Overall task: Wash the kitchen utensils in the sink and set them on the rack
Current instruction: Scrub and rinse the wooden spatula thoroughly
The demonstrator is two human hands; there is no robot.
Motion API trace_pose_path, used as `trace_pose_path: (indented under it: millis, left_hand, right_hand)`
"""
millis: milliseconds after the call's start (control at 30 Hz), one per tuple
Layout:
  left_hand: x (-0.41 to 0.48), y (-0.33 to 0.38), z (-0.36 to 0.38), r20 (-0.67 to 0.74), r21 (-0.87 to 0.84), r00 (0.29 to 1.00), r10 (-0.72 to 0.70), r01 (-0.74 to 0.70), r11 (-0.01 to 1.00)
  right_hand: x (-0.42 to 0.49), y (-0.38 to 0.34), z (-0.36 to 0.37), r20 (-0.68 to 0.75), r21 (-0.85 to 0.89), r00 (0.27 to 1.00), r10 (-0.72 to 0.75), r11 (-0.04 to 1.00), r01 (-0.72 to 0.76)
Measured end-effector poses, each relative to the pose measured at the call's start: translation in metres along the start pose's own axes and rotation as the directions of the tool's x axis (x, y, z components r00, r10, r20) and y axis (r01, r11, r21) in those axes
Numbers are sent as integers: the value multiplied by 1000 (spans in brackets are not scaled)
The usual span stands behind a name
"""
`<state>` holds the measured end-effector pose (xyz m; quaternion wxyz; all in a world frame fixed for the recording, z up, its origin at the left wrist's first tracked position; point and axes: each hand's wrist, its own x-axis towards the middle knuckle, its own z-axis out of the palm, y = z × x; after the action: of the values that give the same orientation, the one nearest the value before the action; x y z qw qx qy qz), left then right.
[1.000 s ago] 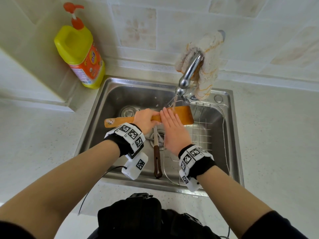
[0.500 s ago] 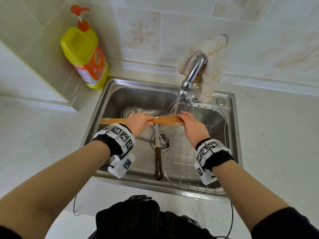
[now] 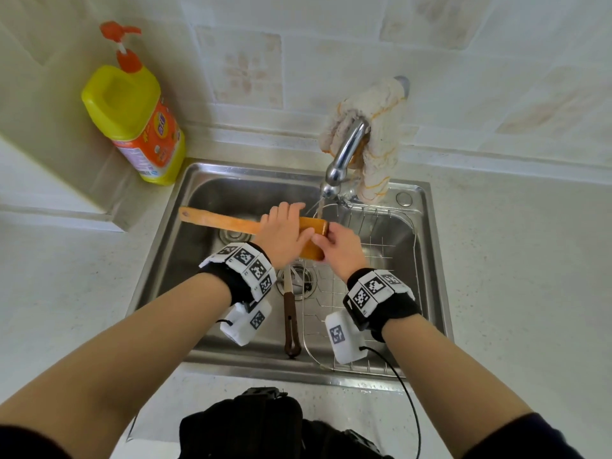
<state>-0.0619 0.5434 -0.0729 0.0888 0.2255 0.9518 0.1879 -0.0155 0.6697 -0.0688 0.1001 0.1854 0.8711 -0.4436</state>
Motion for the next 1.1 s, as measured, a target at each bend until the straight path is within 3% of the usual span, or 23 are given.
trace_pose_path:
  millis: [133, 200, 300, 400, 600, 700, 800, 900, 933, 1000, 1100]
  left_hand:
    - [-7, -20, -5, 8, 39, 998, 61, -61, 997]
    - [-13, -40, -10, 49, 56, 999, 13, -16, 998]
    - [-23, -64, -18, 130, 103, 985, -114, 101, 990]
    - [-29, -77, -27, 183, 21, 963, -198, 198, 980]
    - [-40, -96, -35, 210, 15, 972, -101, 100, 995]
    - [-43, -119, -37, 163, 60, 966, -199, 192, 980]
    - [-45, -145, -40, 166, 96, 925, -343, 331, 939]
    - [-39, -138, -39, 233, 84, 944, -232, 218, 972]
    - [-36, -134, -37, 233, 64, 954, -191, 181, 981]
    - [-31, -137, -35, 203, 34, 958, -201, 199, 979]
    - [-32, -155, -36, 192, 34, 914, -358, 358, 933]
  right_hand:
    - [8, -10, 5, -17, -19, 1000, -3, 1000, 3]
    - [14, -17, 7, -28, -17, 999, 22, 1000, -22]
    - [19, -33, 18, -21, 131, 996, 92, 987, -88]
    - [22, -49, 35, 8, 168, 992, 122, 978, -122]
    - [28, -71, 62, 72, 250, 980, 187, 947, -199]
    - [35, -79, 64, 87, 252, 966, 245, 932, -259]
    - [45, -86, 64, 68, 201, 952, 299, 930, -307]
    - [49, -91, 65, 66, 103, 934, 352, 928, -358]
    - [51, -94, 66, 75, -12, 943, 324, 946, -324]
    - [52, -93, 65, 123, -90, 940, 319, 947, -309]
    - [51, -92, 65, 168, 256, 917, 361, 883, -394]
